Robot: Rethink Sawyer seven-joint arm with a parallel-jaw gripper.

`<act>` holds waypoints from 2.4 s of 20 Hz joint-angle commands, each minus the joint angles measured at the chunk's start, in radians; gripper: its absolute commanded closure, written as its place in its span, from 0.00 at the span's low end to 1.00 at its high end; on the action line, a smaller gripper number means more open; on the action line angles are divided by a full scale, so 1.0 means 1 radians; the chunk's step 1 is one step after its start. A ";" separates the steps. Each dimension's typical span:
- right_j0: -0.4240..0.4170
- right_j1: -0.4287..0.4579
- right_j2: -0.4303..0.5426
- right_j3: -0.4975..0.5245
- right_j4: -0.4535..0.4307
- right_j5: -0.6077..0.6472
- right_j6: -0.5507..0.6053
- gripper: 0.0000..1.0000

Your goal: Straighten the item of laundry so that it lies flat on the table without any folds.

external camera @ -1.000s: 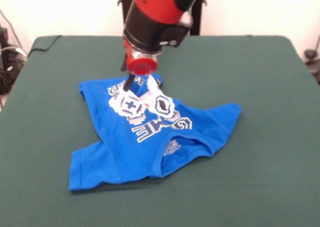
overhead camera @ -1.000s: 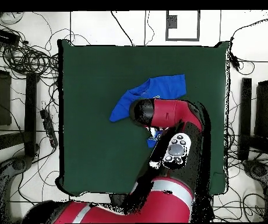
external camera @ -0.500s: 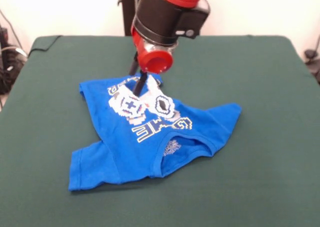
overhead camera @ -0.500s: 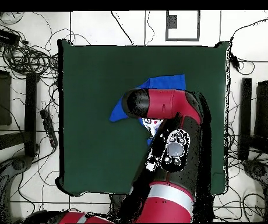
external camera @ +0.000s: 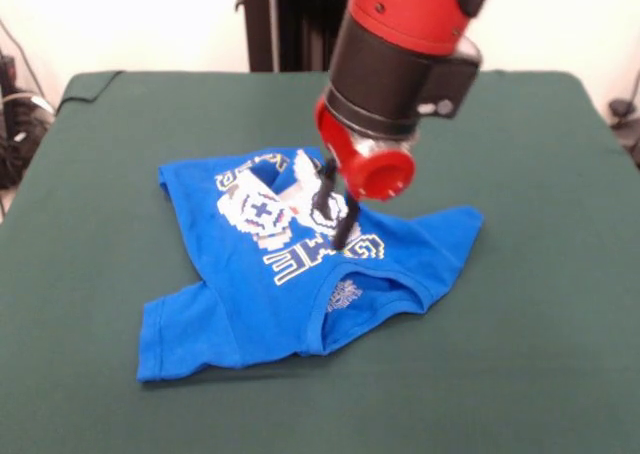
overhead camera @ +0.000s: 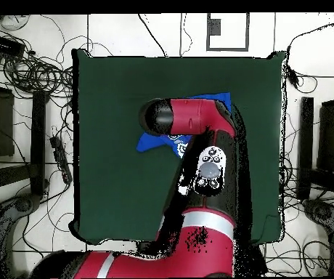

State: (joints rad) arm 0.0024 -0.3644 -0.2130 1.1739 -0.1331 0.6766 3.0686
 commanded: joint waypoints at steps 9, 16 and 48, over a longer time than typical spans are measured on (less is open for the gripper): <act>0.033 0.209 0.128 -0.055 -0.047 -0.243 -0.045 0.00; 0.076 0.295 0.026 -0.094 -0.055 -0.190 -0.018 0.00; 0.092 0.293 0.022 -0.103 -0.074 -0.150 0.002 1.00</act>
State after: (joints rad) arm 0.0389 -0.1319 -0.2224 0.9695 -0.1353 0.6620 3.0684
